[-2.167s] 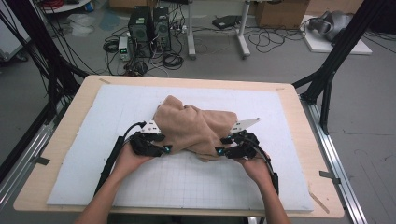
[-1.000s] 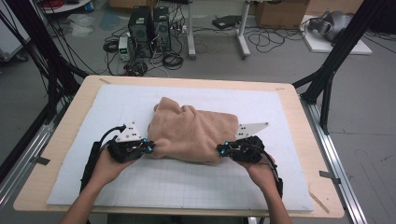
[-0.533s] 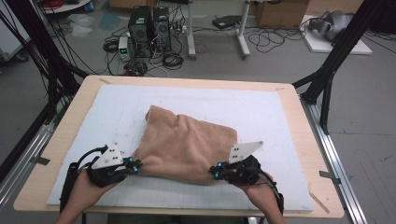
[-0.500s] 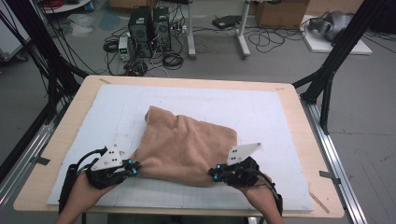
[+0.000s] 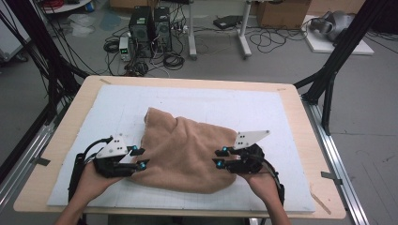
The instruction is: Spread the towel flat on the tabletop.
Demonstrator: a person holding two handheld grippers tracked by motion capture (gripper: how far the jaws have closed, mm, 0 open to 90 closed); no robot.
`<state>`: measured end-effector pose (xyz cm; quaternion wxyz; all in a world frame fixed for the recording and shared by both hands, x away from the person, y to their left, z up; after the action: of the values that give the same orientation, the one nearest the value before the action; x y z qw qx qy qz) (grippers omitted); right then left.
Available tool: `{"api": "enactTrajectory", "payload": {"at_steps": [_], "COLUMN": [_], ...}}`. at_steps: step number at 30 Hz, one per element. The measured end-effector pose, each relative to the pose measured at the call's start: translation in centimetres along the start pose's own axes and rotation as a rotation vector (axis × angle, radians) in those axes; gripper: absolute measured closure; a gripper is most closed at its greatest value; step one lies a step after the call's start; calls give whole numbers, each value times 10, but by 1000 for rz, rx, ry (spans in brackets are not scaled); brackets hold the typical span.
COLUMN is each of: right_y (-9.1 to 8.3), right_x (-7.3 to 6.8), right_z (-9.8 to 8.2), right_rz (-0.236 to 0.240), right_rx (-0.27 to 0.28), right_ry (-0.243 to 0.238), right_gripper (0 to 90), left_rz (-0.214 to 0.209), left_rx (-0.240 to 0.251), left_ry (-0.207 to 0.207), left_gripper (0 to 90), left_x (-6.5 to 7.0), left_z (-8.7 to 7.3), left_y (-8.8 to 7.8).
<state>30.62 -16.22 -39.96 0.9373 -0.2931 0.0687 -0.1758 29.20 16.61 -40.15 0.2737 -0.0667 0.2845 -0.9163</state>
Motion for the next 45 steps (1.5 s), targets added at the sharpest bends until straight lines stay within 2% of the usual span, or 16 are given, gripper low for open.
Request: {"api": "enactTrajectory", "payload": {"at_steps": [2, 3, 7, 8, 9, 12, 14, 15, 17, 20, 26, 29, 31, 33, 37, 45], "right_y": [0, 0, 3, 4, 6, 13, 20, 23, 31, 44, 59, 61, 60, 59, 54, 33], "right_x": [6, 18, 38, 43, 47, 55, 60, 62, 64, 65, 61, 58, 59, 59, 56, 40], "right_z": [0, 0, -1, -2, -4, -11, -17, -20, -26, -35, -39, -38, -38, -38, -35, -23], "right_rz": [-11, -39, -82, -91, -98, -102, -97, -94, -84, -64, -34, -30, -19, -16, -17, -4], "right_rx": [1, -1, -7, -11, -14, -42, -60, -70, -85, -120, -158, -173, -169, -163, -153, -93], "right_ry": [8, 14, 31, 37, 45, 63, 86, 100, 118, 131, 124, 114, 120, 128, 105, 66], "right_gripper": [652, 636, 615, 612, 607, 588, 576, 577, 585, 641, 802, 840, 862, 874, 880, 880], "left_rz": [5, 3, 61, 68, 71, 78, 83, 83, 69, 68, 78, 83, 69, 67, 67, 73], "left_rx": [5, 12, 8, 8, 5, -5, -44, -44, -90, -116, -180, -183, -186, -186, -180, -123], "left_ry": [-4, -7, 12, 6, -20, -43, -63, -63, -84, -81, -73, -64, -68, -69, -76, -61], "left_gripper": [568, 565, 572, 574, 578, 585, 584, 582, 579, 592, 714, 806, 853, 865, 880, 886], "left_x": [-6, -9, -23, -27, -36, -43, -53, -53, -58, -58, -57, -57, -56, -56, -56, -49], "left_z": [7, 12, 21, 22, 23, 21, 14, 14, 7, 3, -9, -8, -8, -8, -7, 0], "left_y": [7, 13, 32, 36, 44, 53, 65, 65, 77, 85, 100, 99, 98, 97, 90, 61]}}
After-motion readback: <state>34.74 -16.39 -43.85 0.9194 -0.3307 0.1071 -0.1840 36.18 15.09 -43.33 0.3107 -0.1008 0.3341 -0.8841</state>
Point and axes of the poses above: each handheld gripper's, and its own axes: y roughly forward along the jaws, z roughly out of its top, x roughly to its right, the point moved 5 cm from there along y, roughly forward along the jaws, and after that the axes turned 2 degrees about -y, right-handed, at the moved point
